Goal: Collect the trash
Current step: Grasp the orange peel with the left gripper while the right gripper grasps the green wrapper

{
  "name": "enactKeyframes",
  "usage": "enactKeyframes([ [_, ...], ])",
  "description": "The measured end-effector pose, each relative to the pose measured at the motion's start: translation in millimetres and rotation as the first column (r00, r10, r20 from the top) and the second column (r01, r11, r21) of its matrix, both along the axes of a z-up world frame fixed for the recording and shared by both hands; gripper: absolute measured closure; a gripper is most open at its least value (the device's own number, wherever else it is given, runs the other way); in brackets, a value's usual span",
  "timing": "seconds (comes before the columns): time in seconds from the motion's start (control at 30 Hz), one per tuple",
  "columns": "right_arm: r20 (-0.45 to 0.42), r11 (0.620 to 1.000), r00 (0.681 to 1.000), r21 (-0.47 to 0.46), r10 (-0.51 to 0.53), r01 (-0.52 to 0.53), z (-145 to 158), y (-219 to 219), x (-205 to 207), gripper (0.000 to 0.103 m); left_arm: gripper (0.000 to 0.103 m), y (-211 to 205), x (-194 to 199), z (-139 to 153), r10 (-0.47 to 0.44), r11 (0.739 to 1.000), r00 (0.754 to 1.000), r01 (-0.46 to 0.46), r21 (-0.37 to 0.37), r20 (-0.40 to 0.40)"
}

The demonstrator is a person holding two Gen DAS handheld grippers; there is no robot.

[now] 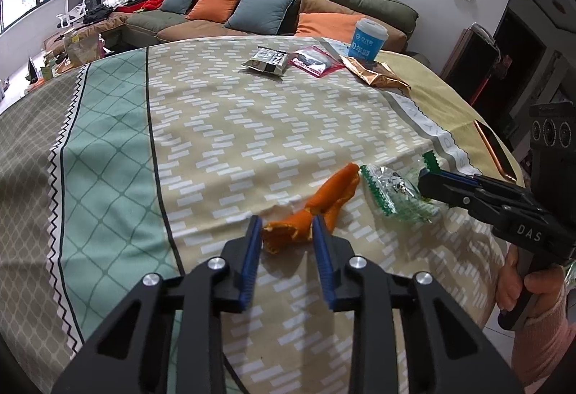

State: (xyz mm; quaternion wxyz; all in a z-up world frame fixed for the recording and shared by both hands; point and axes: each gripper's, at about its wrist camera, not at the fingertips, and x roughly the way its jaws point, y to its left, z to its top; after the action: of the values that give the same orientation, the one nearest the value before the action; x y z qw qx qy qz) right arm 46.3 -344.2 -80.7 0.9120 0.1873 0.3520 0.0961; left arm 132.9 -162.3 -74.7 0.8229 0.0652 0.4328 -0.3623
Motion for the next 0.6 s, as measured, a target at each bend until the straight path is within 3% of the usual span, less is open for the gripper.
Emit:
enactKeyframes([
  [0.2,0.007,1.000,1.000,0.015,-0.002,0.002,1,-2,-1,0.093,0.079,3,-9,3,0.003,1.000,0.999,-0.003,0.001,0.033],
  [0.6,0.030,0.999,1.000,0.039,0.002,-0.003,9,0,-4,0.094,0.083,16,-28,11,0.005,1.000,0.997,-0.004,-0.018,0.072],
])
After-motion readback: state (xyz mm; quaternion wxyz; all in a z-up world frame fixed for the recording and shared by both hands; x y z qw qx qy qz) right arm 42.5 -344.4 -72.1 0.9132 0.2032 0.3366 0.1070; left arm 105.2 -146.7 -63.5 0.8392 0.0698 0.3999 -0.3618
